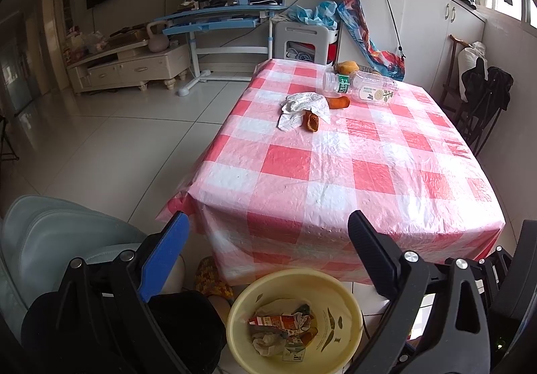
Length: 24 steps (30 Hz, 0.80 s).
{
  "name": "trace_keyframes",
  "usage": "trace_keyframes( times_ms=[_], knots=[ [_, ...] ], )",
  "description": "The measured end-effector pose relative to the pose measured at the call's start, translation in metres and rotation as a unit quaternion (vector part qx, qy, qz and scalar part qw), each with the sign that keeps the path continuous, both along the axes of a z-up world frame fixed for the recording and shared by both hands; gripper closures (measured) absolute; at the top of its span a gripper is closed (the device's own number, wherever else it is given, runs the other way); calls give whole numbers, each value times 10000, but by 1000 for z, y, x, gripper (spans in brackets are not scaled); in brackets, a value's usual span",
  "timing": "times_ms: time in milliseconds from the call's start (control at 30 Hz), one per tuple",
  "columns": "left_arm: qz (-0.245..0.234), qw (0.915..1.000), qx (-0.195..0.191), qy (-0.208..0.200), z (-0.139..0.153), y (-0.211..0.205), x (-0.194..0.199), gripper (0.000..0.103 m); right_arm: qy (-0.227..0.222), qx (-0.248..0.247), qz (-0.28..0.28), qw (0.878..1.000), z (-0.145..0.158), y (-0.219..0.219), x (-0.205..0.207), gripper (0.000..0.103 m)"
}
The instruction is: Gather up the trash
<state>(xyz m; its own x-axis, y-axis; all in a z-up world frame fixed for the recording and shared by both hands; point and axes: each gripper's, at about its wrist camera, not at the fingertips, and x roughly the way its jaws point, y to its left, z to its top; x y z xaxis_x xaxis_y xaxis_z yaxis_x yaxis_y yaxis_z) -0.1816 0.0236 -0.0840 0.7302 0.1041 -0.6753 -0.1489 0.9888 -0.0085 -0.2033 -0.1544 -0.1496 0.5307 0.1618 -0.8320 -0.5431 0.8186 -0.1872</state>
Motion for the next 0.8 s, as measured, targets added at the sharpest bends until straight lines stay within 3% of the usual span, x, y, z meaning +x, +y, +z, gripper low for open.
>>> trace_keyframes(
  times_ms=[800],
  knots=[
    [3,10000,-5,16,0,1,1,11,12,-28,47,10000,-2,3,-1,9]
  ],
)
